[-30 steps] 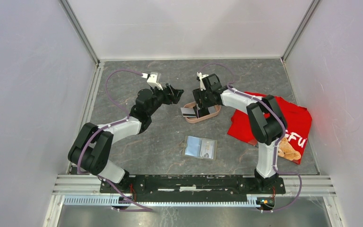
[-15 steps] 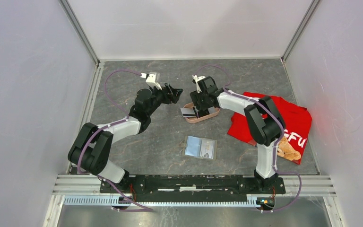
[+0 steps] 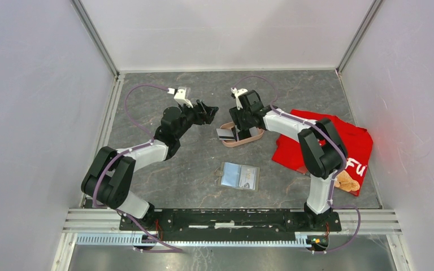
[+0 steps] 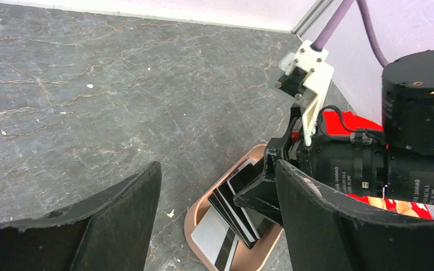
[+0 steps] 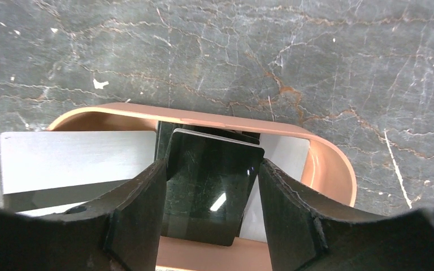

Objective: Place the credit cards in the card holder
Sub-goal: Pick up the credit card from the storage box.

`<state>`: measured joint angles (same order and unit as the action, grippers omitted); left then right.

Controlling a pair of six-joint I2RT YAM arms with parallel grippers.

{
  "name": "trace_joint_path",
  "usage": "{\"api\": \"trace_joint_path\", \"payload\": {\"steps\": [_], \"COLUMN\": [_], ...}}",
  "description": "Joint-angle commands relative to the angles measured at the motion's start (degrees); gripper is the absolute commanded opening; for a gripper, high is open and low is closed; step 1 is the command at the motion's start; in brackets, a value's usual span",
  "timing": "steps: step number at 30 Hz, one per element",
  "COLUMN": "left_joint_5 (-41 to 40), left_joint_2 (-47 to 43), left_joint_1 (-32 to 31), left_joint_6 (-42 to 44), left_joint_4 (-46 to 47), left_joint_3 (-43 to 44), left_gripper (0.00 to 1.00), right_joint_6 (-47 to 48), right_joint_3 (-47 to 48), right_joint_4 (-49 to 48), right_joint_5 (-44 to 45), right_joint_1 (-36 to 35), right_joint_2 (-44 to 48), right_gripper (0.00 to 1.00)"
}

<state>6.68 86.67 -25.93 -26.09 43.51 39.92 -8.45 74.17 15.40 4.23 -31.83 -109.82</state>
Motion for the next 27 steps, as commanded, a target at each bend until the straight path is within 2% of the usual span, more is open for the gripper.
{"api": "trace_joint_path", "payload": {"steps": [1,10,16,20,24,27], "left_joint_5": [1.4,1.8,3.3,10.0,21.0,26.5], "left_joint_2": [0.3,0.4,0.6,1.6,5.4,8.4], "left_joint_1": [0.4,0.5,0.8,2.3,4.2,4.3], "left_joint_6": [-1.4,-1.5,-2.3,-5.2,-12.2,-15.9], "left_joint_4": [3.5,3.7,4.2,7.2,13.8,14.1], "left_joint_3": [-0.1,-0.1,-0.3,-0.4,0.0,1.7], "left_gripper": [0.80,0.80,0.80,0.78,0.70,0.67], "right_joint_6": [0.9,0.2,-0.6,-1.0,-2.1,-3.0], "right_joint_3": [-0.2,0.3,-0.8,-2.0,-2.5,-3.0], "right_joint_4": [-2.3,-3.1,-4.3,-5.8,-7.4,-8.4], "right_joint_5": [-1.8,-4.1,-10.6,-15.2,-21.2,-25.1], "right_joint_1": [-0.1,1.1,2.5,4.2,6.7,8.8], "right_joint_2": [3.3,2.8,3.1,3.8,3.8,3.9], "right_gripper": [0.63,0.66,0.67,0.66,0.65,0.65]}}
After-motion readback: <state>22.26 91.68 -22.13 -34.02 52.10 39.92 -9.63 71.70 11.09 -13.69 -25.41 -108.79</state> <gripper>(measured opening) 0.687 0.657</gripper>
